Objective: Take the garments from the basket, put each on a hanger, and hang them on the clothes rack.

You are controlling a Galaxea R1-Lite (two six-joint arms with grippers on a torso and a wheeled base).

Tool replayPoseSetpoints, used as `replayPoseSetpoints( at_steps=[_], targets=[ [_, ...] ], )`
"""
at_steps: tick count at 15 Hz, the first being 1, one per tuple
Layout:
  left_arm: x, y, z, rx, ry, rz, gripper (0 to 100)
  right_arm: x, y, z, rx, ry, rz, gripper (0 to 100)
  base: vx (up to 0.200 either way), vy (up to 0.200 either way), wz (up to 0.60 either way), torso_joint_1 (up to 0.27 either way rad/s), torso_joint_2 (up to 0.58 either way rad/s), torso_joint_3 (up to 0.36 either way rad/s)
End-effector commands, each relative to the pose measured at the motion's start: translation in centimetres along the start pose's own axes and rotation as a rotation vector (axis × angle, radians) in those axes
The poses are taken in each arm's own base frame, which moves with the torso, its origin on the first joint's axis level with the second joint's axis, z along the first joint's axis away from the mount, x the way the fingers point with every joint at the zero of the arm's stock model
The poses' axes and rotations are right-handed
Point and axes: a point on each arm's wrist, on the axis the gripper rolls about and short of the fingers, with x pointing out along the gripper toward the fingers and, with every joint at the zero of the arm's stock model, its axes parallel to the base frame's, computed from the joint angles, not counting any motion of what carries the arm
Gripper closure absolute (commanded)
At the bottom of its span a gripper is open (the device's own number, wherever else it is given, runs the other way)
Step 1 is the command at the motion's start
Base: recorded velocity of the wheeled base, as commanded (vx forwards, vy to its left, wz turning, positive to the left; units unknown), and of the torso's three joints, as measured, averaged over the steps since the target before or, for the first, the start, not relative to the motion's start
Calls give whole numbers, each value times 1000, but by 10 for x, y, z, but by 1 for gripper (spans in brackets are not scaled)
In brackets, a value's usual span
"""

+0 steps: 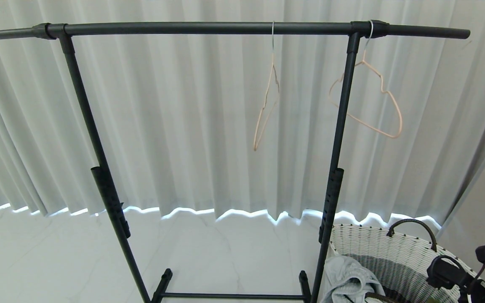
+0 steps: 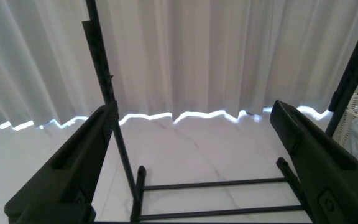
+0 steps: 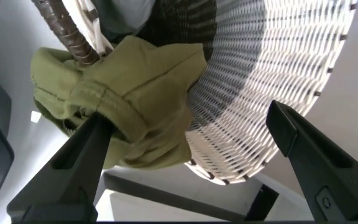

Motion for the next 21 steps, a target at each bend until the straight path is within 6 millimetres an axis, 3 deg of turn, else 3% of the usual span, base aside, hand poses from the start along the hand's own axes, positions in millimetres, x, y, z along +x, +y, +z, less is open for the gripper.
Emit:
replayPoseSetpoints(
  at_steps=[1, 8, 9, 15, 17, 21],
  targets=[
    [0, 0, 0, 0, 2, 0, 0, 7, -1, 1, 1, 14, 13, 0, 0, 0, 0, 0, 0, 0],
    [0, 0, 0, 0, 2, 0, 0, 14, -3, 7, -6, 7, 20, 0, 0, 0, 0, 0, 0, 0],
    [0, 0, 0, 0, 2, 0, 0, 15, -3, 7, -4, 9, 22, 100, 0, 0, 0, 0, 0, 0],
    [0, 0, 0, 0, 2, 0, 0, 5, -2, 6, -4, -8, 0, 100, 0, 0, 0, 0, 0, 0],
    [0, 0, 0, 0, 2, 0, 0, -11, -2, 4, -3, -43, -42, 100, 0, 0, 0, 0, 0, 0],
    [0, 0, 0, 1, 2, 0, 0, -61, 5, -2, -7, -135, -240, 100, 0, 0, 0, 0, 0, 0]
  ],
)
